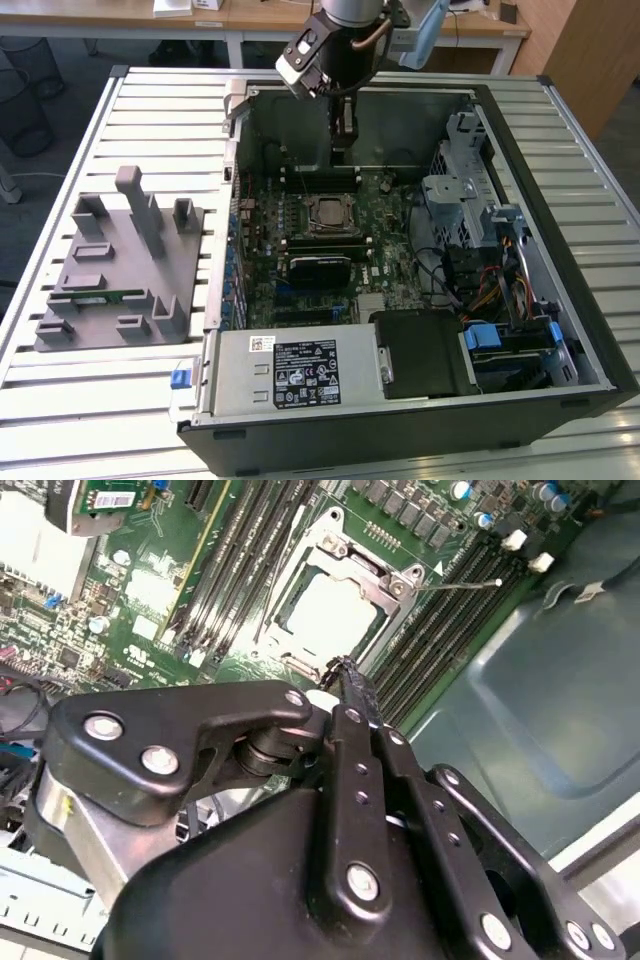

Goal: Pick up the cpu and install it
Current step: 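Install the first cpu locking lever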

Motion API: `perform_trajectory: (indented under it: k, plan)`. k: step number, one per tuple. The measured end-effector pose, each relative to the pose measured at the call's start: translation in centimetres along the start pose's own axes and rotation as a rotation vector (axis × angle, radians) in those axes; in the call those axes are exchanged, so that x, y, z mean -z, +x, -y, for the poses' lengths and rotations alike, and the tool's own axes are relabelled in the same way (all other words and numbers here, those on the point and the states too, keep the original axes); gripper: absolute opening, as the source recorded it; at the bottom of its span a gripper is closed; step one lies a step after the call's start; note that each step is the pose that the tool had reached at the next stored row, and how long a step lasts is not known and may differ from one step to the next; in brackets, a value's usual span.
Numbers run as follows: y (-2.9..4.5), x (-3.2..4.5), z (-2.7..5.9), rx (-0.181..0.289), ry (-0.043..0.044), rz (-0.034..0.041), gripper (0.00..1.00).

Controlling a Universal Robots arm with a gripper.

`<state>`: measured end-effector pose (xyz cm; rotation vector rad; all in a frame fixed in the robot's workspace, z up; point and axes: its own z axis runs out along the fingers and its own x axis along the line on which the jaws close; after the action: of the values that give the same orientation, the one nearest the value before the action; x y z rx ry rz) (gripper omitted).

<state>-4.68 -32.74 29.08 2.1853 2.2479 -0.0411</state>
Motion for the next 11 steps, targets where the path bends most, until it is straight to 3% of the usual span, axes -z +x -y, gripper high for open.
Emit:
perform_trajectory:
  k: [5, 11]
  plan:
    - [0.00, -0.11, 0.00, 0.086, -0.0016, 0.0074, 0.11]
    - [0.01, -0.31, 0.00, 0.195, -0.0045, 0.0094, 0.11]
